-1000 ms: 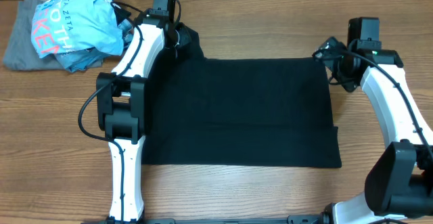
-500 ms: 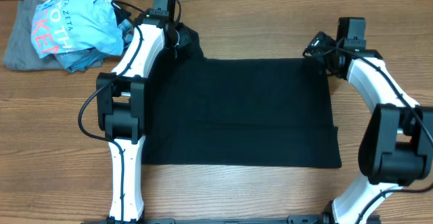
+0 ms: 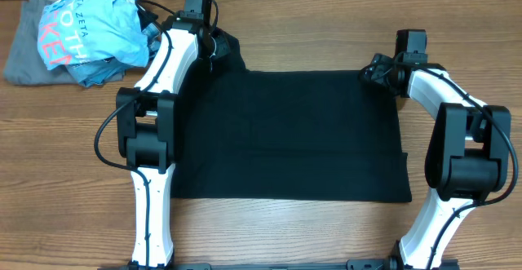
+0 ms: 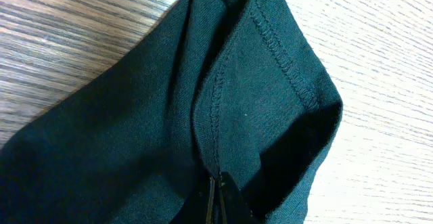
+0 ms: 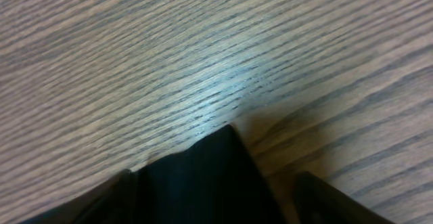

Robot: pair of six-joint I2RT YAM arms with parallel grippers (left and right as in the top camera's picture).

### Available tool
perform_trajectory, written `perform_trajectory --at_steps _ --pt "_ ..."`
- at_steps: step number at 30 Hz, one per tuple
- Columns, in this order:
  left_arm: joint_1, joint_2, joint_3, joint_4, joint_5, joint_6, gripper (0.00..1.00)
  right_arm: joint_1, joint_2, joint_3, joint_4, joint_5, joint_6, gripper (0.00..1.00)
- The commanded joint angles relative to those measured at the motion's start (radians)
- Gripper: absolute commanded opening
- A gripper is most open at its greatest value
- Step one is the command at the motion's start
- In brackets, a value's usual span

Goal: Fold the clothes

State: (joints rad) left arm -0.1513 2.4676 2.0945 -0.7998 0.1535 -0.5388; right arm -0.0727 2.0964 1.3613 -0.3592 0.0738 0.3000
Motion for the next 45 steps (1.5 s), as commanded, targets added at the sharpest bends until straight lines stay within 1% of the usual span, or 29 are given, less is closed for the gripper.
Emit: perform_trajectory --at_steps 1,3,14,19,20,21,22,23,24,25,27,28,35,38,42,45 --pt "-0.006 0.013 0.022 -0.004 -0.008 0.031 0.04 0.002 0.008 0.029 0.007 0.031 -0.02 0.68" --pt "-0.007 0.013 0.022 -0.008 -0.008 0.031 0.04 0.002 0.008 0.029 0.006 0.032 -0.021 0.53" --pt "-0.006 0.013 0.022 -0.011 -0.007 0.04 0.04 0.002 0.008 0.029 0.006 0.065 -0.016 0.04" --pt "-0.006 0.013 0.022 -0.013 -0.004 0.095 0.05 0.002 0.008 0.029 0.009 0.064 -0.016 0.04" --pt "-0.006 0.013 0.022 -0.013 -0.004 0.098 0.06 0.002 0.008 0.029 0.01 0.064 -0.016 0.05" --pt "-0.006 0.013 0.022 -0.013 -0.004 0.098 0.07 0.002 0.008 0.029 0.014 0.064 -0.016 0.22" --pt "-0.006 0.013 0.022 -0.013 -0.004 0.098 0.08 0.002 0.008 0.029 0.023 0.064 -0.016 0.5" --pt "-0.006 0.013 0.022 -0.013 -0.004 0.098 0.08 0.002 0.008 0.029 0.03 0.064 -0.015 0.68" --pt "-0.006 0.013 0.022 -0.013 -0.005 0.098 0.08 0.002 0.008 0.029 0.039 0.064 -0.012 0.81" --pt "-0.006 0.013 0.022 -0.013 -0.006 0.098 0.08 0.002 0.008 0.029 0.048 0.064 -0.002 0.86" --pt "-0.006 0.013 0.022 -0.012 -0.007 0.098 0.07 0.002 0.008 0.035 0.049 0.064 0.039 0.84" --pt "-0.006 0.013 0.022 -0.011 -0.007 0.098 0.07 0.002 0.008 0.035 0.052 0.064 0.049 0.81" --pt "-0.006 0.013 0.022 -0.011 -0.007 0.098 0.07 0.021 0.01 0.035 0.059 0.066 0.047 0.7" --pt "-0.006 0.013 0.022 -0.011 -0.007 0.098 0.07 0.042 0.021 0.035 0.058 0.106 0.044 0.68" --pt "-0.006 0.013 0.022 -0.016 -0.007 0.098 0.07 0.069 0.052 0.035 0.046 0.216 0.04 0.67" --pt "-0.006 0.013 0.022 -0.016 -0.007 0.098 0.07 0.072 0.067 0.035 0.04 0.221 0.041 0.67"
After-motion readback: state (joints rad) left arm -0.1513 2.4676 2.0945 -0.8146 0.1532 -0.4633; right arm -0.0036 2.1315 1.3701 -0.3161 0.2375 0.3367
